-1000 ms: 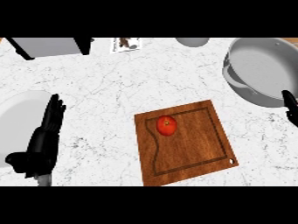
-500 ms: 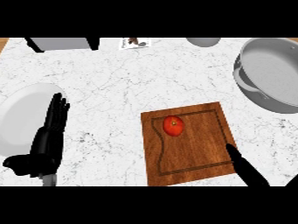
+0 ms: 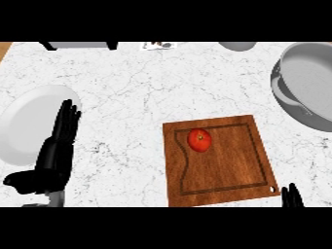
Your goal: Pick the tomato from the cutting board and place it in the pot
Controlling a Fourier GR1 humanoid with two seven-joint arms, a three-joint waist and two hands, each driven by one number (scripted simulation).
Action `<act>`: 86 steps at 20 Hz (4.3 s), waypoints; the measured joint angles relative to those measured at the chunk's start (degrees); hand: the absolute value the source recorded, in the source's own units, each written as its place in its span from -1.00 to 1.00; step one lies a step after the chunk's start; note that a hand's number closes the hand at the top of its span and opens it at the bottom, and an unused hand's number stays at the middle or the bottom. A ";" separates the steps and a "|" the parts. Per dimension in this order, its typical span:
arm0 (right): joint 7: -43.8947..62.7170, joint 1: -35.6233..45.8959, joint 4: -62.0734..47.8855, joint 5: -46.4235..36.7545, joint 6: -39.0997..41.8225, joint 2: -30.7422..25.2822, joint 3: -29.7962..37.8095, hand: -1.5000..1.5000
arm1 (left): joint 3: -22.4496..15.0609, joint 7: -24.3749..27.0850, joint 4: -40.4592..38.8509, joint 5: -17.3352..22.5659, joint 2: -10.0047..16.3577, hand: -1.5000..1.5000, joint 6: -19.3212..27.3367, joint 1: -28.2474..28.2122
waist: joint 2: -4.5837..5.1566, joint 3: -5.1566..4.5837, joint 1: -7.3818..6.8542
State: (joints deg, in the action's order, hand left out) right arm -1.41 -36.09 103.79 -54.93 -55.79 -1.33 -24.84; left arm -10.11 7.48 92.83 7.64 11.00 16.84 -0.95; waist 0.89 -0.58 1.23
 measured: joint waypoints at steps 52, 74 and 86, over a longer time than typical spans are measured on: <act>65.65 49.44 -31.07 -28.62 25.42 0.85 -10.78 1.00 | 2.06 -0.48 -1.76 -2.64 -3.36 0.00 -3.08 1.13 | -1.20 0.49 -1.48; 25.00 66.24 -28.11 -1.52 44.81 -11.44 -1.43 1.00 | 2.86 -0.59 -2.33 -3.37 -4.37 0.00 -4.00 1.30 | -1.01 0.55 -1.31; 34.26 65.26 -14.76 -8.40 50.21 -16.25 8.53 1.00 | 4.30 -0.32 -2.16 -3.23 -4.25 0.00 -5.70 0.82 | -0.99 0.56 -1.09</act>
State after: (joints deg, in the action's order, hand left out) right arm 32.85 29.18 89.03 -63.32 -5.57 -17.59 -16.31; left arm -5.82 7.16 90.67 4.41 6.75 11.14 -0.13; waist -0.10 -0.02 0.14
